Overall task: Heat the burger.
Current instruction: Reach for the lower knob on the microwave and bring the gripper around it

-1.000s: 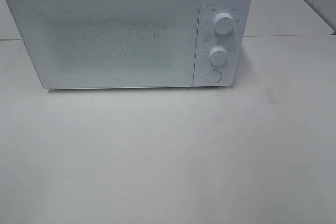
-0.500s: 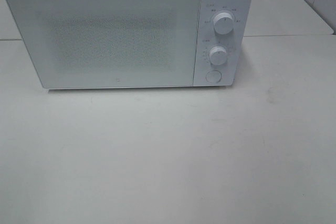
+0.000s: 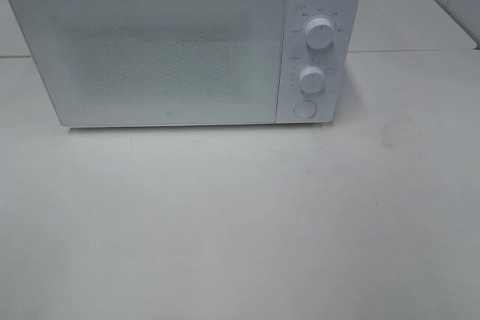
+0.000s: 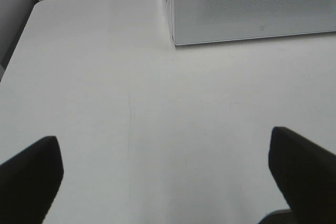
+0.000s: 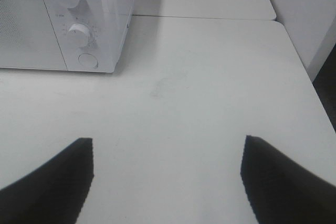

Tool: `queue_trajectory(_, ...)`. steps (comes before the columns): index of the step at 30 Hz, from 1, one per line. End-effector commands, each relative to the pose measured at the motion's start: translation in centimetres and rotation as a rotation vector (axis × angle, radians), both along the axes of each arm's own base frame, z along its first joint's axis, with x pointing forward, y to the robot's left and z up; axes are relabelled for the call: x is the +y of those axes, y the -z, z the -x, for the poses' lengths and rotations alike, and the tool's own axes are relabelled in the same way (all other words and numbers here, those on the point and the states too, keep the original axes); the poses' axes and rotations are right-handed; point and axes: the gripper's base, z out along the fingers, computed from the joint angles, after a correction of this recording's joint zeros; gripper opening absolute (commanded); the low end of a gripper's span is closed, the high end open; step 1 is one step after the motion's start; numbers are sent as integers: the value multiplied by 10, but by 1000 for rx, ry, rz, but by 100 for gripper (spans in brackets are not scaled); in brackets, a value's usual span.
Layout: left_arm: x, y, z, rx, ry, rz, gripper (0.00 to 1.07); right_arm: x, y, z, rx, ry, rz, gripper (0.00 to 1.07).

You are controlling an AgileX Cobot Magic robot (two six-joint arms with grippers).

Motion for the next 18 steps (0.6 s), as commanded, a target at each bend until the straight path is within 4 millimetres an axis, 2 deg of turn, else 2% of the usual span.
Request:
queue_trajectory(1, 0, 0, 0, -16, 1, 3, 101, 1, -5, -9, -23, 0, -13, 75)
queue_trajectory(6, 0, 0, 0, -16, 1, 3, 101, 3, -9, -31, -97, -8, -15, 75)
queue_trajectory(9, 0, 0, 0, -16, 1, 3, 101, 3, -9, -34, -113, -10, -15, 75)
queue_trajectory(11, 0, 0, 0, -16, 1, 3, 101, 4, -6, -47, -136, -16, -15, 75)
queue_trajectory(18, 0, 0, 0, -16, 1, 3, 101, 7, 1, -72, -111, -22, -13, 75)
